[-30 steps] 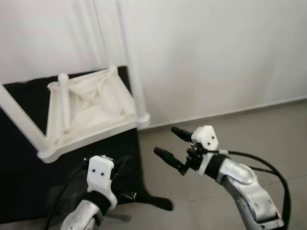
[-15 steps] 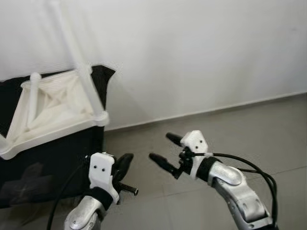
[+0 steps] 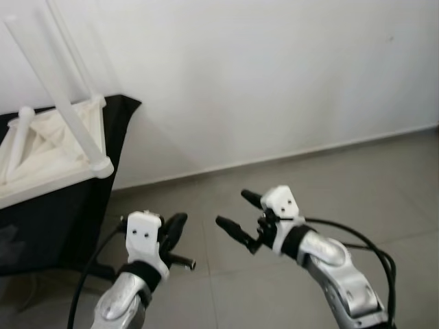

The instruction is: Building children table

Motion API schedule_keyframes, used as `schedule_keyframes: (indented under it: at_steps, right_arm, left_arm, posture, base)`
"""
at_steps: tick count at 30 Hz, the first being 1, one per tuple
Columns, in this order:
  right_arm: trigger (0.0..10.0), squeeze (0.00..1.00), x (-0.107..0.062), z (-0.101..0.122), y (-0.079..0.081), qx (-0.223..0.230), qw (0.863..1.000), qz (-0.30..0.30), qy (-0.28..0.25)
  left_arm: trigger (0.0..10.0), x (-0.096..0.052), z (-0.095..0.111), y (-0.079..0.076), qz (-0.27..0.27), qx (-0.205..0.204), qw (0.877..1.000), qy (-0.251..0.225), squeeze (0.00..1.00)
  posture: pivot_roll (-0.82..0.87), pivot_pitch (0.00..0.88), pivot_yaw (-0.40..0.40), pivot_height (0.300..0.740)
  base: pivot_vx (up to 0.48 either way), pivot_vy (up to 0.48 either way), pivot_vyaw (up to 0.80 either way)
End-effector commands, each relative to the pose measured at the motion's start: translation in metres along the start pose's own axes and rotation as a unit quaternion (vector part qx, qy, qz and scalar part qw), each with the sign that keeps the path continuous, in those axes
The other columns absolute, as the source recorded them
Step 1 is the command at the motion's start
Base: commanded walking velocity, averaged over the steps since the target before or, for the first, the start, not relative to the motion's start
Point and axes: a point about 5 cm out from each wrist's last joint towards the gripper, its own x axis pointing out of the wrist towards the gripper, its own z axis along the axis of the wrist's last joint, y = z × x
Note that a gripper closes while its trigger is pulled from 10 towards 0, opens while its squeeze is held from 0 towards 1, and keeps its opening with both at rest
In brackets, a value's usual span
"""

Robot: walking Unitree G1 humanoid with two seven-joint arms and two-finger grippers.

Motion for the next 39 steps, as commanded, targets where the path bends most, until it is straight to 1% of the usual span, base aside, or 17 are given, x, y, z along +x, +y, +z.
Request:
schedule_keyframes:
  at_steps: [1, 9, 11, 39]
  right_arm:
    - [10.0, 0.00, 0.0054, 0.0012, 0.0046, -0.003, 1.000, 0.010, -0.005]
    - [10.0, 0.00, 0.0064, 0.0002, 0.0047, -0.006, 1.000, 0.012, 0.002]
    - [10.0, 0.00, 0.0067, 0.0006, 0.0043, -0.005, 1.000, 0.012, 0.000]
    - [10.0, 0.00, 0.0074, 0.0004, 0.0029, 0.005, 1.000, 0.018, 0.001]
  left_arm:
    - [10.0, -0.0010, -0.0003, 0.0068, 0.014, -0.002, 1.000, -0.002, 0.00]
    - [10.0, 0.0005, -0.0006, 0.0073, 0.013, -0.004, 1.000, -0.002, 0.00]
    - [10.0, 0.0009, -0.0006, 0.0073, 0.013, -0.004, 1.000, -0.002, 0.00]
    - [10.0, 0.0031, -0.0009, 0.0064, 0.008, -0.002, 1.000, -0.003, 0.00]
  posture:
    - [-0.11, 0.045, 0.068, 0.740]
    - [-0.11, 0.047, 0.066, 0.740]
    - [-0.12, 0.048, 0.065, 0.740]
    - [-0.12, 0.049, 0.062, 0.740]
  base:
    - [0.334, 0.000, 0.00]
    - [0.375, 0.000, 0.00]
    - [0.377, 0.000, -0.67]
    - [0.382, 0.000, 0.00]
